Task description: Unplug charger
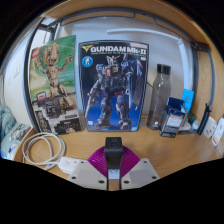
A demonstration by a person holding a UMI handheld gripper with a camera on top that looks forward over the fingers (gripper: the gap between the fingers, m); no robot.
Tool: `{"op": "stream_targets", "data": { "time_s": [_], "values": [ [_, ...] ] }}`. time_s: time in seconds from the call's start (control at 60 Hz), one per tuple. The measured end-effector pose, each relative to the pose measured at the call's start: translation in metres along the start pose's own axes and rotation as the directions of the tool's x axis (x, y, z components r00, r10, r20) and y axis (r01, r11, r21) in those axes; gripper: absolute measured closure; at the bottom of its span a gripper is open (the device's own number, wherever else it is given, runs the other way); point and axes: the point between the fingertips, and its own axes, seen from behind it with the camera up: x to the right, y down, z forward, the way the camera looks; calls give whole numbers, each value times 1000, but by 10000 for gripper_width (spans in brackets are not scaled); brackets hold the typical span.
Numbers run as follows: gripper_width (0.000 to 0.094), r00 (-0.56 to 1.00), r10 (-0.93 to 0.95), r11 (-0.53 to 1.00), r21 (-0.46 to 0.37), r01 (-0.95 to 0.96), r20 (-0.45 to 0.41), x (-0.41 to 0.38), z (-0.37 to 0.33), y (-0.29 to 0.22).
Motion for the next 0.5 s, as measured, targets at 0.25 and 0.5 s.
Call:
{"op": "stream_targets", "data": {
  "time_s": [0.25, 0.5],
  "values": [
    [817, 999, -1, 961, 276, -12, 46, 57, -85, -232],
    [819, 999, -20, 998, -58, 18, -41, 226, -114, -165]
  ]
}}
